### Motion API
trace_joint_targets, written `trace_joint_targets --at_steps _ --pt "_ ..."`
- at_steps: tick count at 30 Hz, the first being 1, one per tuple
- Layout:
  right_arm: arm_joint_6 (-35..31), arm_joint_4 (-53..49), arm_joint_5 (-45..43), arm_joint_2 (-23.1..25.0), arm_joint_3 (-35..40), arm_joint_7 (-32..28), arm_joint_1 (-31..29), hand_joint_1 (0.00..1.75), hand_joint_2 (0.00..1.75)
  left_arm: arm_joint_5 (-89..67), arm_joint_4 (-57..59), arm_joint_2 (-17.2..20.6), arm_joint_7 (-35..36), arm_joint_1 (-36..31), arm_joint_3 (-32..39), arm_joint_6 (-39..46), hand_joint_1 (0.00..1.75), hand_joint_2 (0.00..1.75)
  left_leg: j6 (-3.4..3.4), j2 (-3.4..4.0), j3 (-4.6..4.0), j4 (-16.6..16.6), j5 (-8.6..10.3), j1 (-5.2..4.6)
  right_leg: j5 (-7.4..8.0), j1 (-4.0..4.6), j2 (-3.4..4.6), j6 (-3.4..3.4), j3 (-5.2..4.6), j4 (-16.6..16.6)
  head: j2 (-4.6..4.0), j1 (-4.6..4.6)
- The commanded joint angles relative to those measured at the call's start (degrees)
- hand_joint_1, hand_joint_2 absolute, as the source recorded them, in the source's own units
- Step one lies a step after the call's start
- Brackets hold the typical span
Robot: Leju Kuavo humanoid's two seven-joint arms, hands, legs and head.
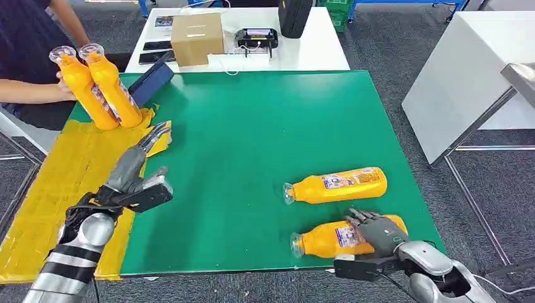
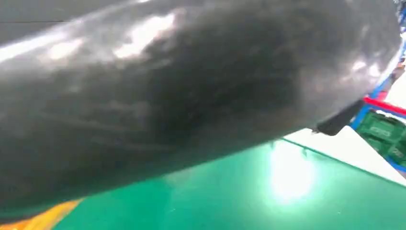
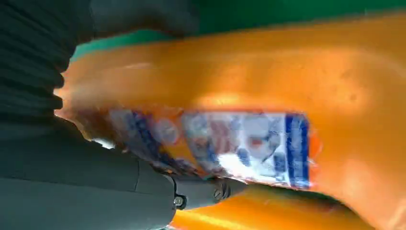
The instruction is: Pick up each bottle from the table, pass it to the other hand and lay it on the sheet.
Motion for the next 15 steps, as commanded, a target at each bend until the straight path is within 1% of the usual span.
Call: trace_joint_targets --at_steps 1,2,6,7,8,9,10,11,12,13,14,15 --pt "-3.4 6.6 -4.9 -8.8 21.2 3.6 3.6 1.75 1.75 2.1 8.9 -1.8 0.6 -7.5 -7.3 0.8 0.0 0.0 -0.05 -0.5 0.39 -0.1 -0.05 0.13 -0.14 0.09 -0.25 -0.07 0.62 -0.2 0.0 -0.04" --pt "-2.9 6.5 -5.9 -9.1 21.8 3.9 3.4 1.75 1.75 2.2 8.7 -1.9 0.5 -7.5 -7.4 0.8 0.0 0.0 0.03 -0.34 0.43 -0.1 -0.12 0.1 -0.09 0.08 -0.16 -0.04 0.62 -0.2 0.0 -0.02" --pt "-2.3 6.2 -6.8 -9.6 22.9 4.5 3.0 1.75 1.75 2.3 8.0 -1.9 0.9 -7.6 -7.7 0.5 0.0 0.0 0.02 -0.43 0.48 -0.1 -0.12 0.12 -0.12 0.08 -0.19 -0.06 0.7 -0.2 0.0 -0.02" --pt "-1.9 6.0 -7.8 -10.3 24.3 4.8 2.5 1.75 1.75 2.4 8.3 -1.9 1.4 -8.0 -8.2 0.3 0.0 0.0 0.02 -0.3 0.56 -0.1 -0.14 0.12 -0.09 0.09 -0.13 -0.05 0.74 -0.2 0.0 -0.04" --pt "-1.9 6.0 -7.8 -10.3 24.3 4.8 2.5 1.75 1.75 2.4 8.3 -1.9 1.4 -8.0 -8.2 0.3 0.0 0.0 0.04 -0.22 0.69 -0.1 -0.23 0.14 -0.11 0.1 -0.05 -0.05 0.79 -0.3 0.0 -0.07" --pt "-1.8 5.8 -8.6 -10.7 24.6 5.2 2.3 1.75 1.75 2.5 8.5 -1.8 1.4 -8.1 -8.2 0.2 0.0 0.0 0.01 -0.37 1.23 -0.1 -0.42 0.16 -0.33 0.1 -0.12 -0.04 1.31 -0.3 0.0 -0.09" --pt "-1.6 5.6 -8.6 -10.7 24.7 5.3 2.2 1.75 1.75 2.6 8.6 -1.9 1.3 -8.1 -8.2 0.3 0.0 0.0 0.02 -0.14 1.45 -0.1 -0.48 0.16 -0.38 0.1 -0.08 -0.08 1.51 -0.3 0.0 -0.04" --pt "-4.7 6.0 -11.0 -8.4 22.2 8.5 3.0 1.75 1.75 3.7 8.2 -2.1 1.9 -7.8 -7.6 0.2 0.0 0.0 0.0 -0.35 1.47 -0.1 -0.44 0.15 -0.42 0.08 -0.16 -0.13 1.57 -0.3 0.0 -0.06" --pt "-4.7 5.9 -10.8 -7.6 22.5 8.9 2.7 1.75 1.75 3.9 7.7 -1.8 1.9 -7.6 -7.6 0.1 0.0 0.0 -0.02 -0.22 1.64 -0.1 -0.56 0.19 -0.5 0.12 -0.11 -0.04 1.73 -0.3 0.0 -0.04" --pt "-11.4 6.4 -14.1 -3.0 17.2 11.5 3.7 1.75 1.75 8.4 6.2 -2.3 3.8 -6.1 -5.3 -2.5 0.0 0.0 -0.01 -0.07 1.85 -0.1 -0.63 0.19 -0.53 0.12 -0.02 -0.01 1.9 -0.3 0.0 -0.04" --pt "-10.2 6.0 -13.8 -1.7 17.3 12.6 2.5 1.75 1.75 8.7 5.2 -1.6 3.9 -5.3 -5.2 -2.7 0.0 0.0 -0.03 -0.2 1.85 -0.1 -0.61 0.21 -0.55 0.14 -0.06 -0.05 1.94 -0.4 0.0 -0.06" --pt "-18.7 4.3 -19.3 4.0 9.1 11.3 4.1 1.75 1.75 20.3 1.2 -2.4 6.6 -0.1 0.8 -8.3 0.0 0.0 0.01 0.05 2.01 -0.1 -0.67 0.21 -0.53 0.14 0.11 -0.05 2.04 -0.4 0.0 -0.04"
